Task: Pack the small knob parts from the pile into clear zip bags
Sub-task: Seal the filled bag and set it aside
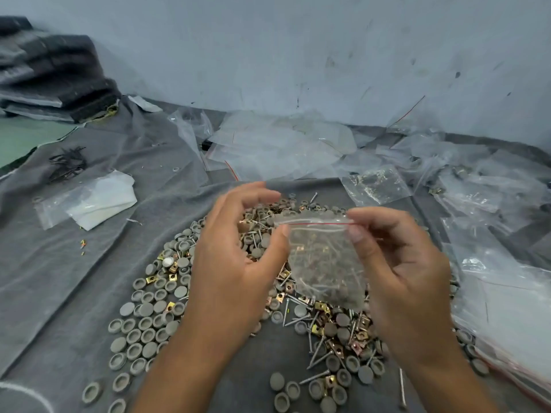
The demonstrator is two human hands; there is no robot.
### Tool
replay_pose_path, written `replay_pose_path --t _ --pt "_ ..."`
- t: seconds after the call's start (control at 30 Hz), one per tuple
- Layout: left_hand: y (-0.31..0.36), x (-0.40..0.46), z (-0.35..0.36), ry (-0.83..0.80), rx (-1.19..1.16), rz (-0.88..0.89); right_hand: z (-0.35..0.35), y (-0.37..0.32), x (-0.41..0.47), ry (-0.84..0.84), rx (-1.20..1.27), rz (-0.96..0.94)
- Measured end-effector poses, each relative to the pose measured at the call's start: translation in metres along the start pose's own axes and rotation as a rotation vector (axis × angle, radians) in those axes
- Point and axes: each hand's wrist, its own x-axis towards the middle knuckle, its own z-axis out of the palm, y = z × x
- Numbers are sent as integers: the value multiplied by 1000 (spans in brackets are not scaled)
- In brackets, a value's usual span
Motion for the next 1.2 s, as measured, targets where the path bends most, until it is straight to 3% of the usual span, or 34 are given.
replay_pose_path --t 0.1,0.2,0.77,1.2 --pt "-3 1 1 -178 -217 -136 -1 -2 -1 25 146 50" --pt "-2 -2 6 -258 -281 -157 -3 -3 -3 8 197 76" --pt "8 0 5 -188 -476 -180 9 0 -12 -103 312 163" --pt "10 1 9 -191 -596 -195 7 2 -10 1 431 204"
